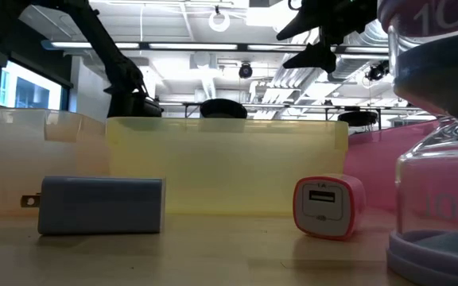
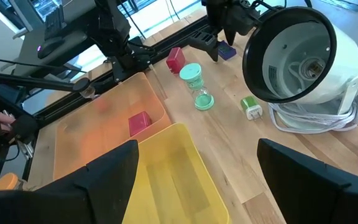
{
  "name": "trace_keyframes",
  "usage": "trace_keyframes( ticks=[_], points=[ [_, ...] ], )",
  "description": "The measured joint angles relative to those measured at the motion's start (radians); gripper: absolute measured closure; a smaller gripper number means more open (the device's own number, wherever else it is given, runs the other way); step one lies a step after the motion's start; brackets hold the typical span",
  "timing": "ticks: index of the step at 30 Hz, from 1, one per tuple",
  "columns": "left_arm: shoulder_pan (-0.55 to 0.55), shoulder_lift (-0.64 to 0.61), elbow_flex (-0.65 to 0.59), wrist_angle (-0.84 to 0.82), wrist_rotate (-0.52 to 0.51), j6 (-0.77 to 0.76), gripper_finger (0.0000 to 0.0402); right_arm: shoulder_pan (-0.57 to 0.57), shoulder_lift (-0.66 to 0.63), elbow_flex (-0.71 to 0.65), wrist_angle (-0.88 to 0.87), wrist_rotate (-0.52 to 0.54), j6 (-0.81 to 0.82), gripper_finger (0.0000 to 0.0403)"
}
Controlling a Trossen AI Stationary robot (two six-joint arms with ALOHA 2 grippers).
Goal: Pick & Place Office items
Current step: Put the blue digital timer into the yellow bin
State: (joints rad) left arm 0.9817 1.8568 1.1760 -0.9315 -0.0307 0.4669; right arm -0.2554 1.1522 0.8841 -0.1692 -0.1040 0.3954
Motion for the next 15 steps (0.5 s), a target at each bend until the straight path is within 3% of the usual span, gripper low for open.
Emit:
trace_keyframes(
  ticks=[15],
  points=[
    [-0.006,0.002,-0.001,0.002,-0.01,-0.046,0.0064,0.0,0.0,0.0,0.0,-0.002,0.0,0.0085]
  ],
)
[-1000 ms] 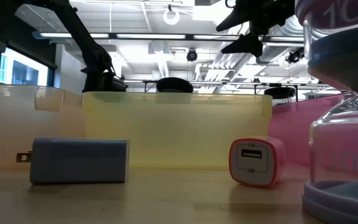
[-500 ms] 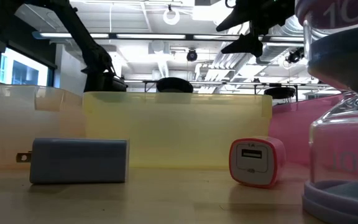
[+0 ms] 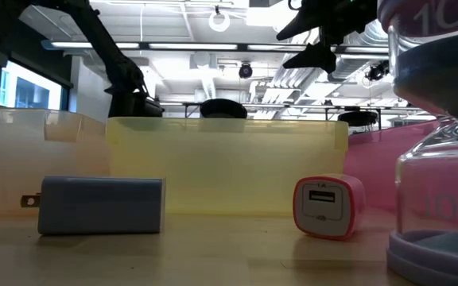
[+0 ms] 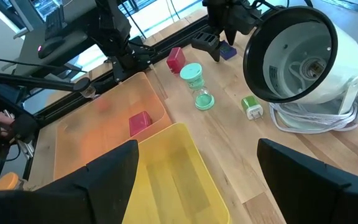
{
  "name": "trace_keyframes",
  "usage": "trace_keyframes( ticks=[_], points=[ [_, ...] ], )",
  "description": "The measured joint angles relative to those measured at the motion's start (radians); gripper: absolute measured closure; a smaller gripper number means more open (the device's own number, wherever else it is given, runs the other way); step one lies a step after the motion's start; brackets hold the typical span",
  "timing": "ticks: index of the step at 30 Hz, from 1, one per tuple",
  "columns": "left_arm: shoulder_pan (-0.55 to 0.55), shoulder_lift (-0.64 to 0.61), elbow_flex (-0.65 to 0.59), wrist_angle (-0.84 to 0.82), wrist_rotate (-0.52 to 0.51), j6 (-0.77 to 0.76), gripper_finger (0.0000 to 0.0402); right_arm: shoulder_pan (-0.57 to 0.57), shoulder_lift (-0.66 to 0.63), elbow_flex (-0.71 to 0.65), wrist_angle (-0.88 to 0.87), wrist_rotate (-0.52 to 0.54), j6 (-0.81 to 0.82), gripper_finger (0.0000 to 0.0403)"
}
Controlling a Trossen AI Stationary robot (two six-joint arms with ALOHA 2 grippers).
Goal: Pick & Place Office items
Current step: Put the blue digital timer into the yellow bin
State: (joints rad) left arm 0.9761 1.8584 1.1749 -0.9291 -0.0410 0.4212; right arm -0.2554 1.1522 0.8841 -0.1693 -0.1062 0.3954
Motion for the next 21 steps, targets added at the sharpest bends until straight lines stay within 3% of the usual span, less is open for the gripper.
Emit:
trace_keyframes(
  ticks=[11,15,21],
  points=[
    [-0.047,0.002,-0.001,-0.001,-0.081,0.061,0.0079,0.0,0.0,0.0,0.0,0.002,-0.007,0.0085],
    [-0.061,0.002,-0.001,-0.003,-0.087,0.064,0.0114,0.0,0.0,0.0,0.0,0.002,-0.008,0.0085],
    [-0.08,0.002,-0.001,-0.023,-0.089,0.051,0.02,0.0,0.0,0.0,0.0,-0.001,-0.019,0.0085]
  ],
)
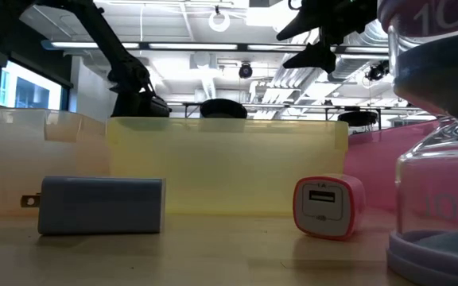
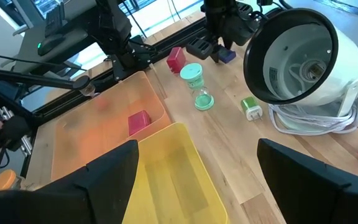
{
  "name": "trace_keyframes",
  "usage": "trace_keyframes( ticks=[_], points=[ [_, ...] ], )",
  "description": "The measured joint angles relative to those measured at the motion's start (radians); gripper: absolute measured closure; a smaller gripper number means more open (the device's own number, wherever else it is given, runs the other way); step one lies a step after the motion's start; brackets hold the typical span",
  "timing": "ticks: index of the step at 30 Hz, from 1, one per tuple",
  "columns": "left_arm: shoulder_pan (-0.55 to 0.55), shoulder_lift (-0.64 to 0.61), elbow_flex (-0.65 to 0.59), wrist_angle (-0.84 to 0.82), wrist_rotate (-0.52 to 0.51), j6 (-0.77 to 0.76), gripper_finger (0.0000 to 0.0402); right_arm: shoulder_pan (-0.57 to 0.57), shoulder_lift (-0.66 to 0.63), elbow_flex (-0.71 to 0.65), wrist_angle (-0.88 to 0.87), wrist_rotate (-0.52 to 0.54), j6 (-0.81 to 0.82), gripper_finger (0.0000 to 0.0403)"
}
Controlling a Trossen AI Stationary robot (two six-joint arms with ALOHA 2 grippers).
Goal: Pick & Place Office items
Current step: Put the blue digital timer into the yellow bin
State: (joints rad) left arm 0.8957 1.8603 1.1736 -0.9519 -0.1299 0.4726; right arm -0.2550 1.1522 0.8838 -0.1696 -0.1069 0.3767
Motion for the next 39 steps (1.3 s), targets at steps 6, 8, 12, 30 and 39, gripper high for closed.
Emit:
trace_keyframes(
  ticks=[6,8,12,30,39],
  points=[
    [-0.022,-0.007,0.0,-0.066,-0.018,-0.038,0.0274,0.0,0.0,0.0,0.0,0.0,0.0,0.0085],
    [-0.033,-0.021,-0.002,-0.093,-0.037,-0.051,0.0275,0.0,0.0,0.0,0.0,0.0,0.0,0.0085],
    [-0.061,-0.091,-0.001,-0.166,-0.086,-0.056,0.0275,0.0,0.0,0.0,0.0,-0.001,0.0,0.0085],
    [-0.53,-0.699,0.053,-0.279,-0.162,-0.396,0.0275,0.0,0.0,0.0,0.001,0.026,0.012,0.0085],
    [-0.872,-0.584,0.307,-0.306,-0.295,-0.573,0.0275,0.0,0.0,0.0,0.01,-0.007,0.019,0.0085]
  ],
)
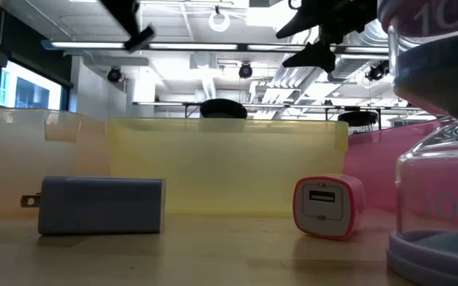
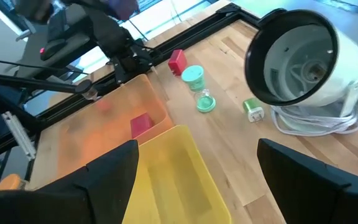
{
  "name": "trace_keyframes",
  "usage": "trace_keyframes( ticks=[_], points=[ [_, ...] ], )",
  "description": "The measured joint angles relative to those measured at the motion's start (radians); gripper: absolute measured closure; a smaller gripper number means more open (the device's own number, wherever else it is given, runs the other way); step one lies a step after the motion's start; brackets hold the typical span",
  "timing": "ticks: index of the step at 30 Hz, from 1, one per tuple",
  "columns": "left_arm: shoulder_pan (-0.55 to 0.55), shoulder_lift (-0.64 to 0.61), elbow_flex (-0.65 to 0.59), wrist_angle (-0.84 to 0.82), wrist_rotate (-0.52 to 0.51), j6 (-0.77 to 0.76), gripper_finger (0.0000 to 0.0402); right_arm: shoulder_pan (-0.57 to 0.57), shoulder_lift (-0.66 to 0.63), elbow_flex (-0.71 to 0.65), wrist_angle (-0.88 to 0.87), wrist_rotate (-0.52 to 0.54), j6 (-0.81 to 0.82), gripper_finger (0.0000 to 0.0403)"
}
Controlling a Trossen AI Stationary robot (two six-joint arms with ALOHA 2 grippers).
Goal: Pick & Place Office items
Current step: Put the blue digital timer into the yellow bin
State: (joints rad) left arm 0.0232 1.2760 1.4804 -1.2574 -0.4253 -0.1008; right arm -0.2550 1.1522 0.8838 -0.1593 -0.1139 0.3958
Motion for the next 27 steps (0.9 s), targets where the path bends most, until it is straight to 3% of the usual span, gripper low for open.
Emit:
trace_keyframes(
  ticks=[5,10,19,27],
  points=[
    [-0.075,0.15,0.178,-0.003,0.117,-0.001,0.0275,0.0,-0.007,0.0,-0.018,-0.042,0.025,0.0085],
    [-0.094,0.295,0.3,0.003,0.134,0.047,0.0275,0.022,-0.024,0.0,-0.026,-0.055,0.049,0.0085],
    [-0.067,0.486,0.314,0.081,0.237,0.051,0.0275,0.124,-0.107,0.0,-0.052,0.184,0.072,0.0085],
    [-0.055,0.581,0.314,0.133,0.294,0.045,0.0275,0.247,-0.215,0.0,-0.209,0.389,0.131,0.0085]
  ],
)
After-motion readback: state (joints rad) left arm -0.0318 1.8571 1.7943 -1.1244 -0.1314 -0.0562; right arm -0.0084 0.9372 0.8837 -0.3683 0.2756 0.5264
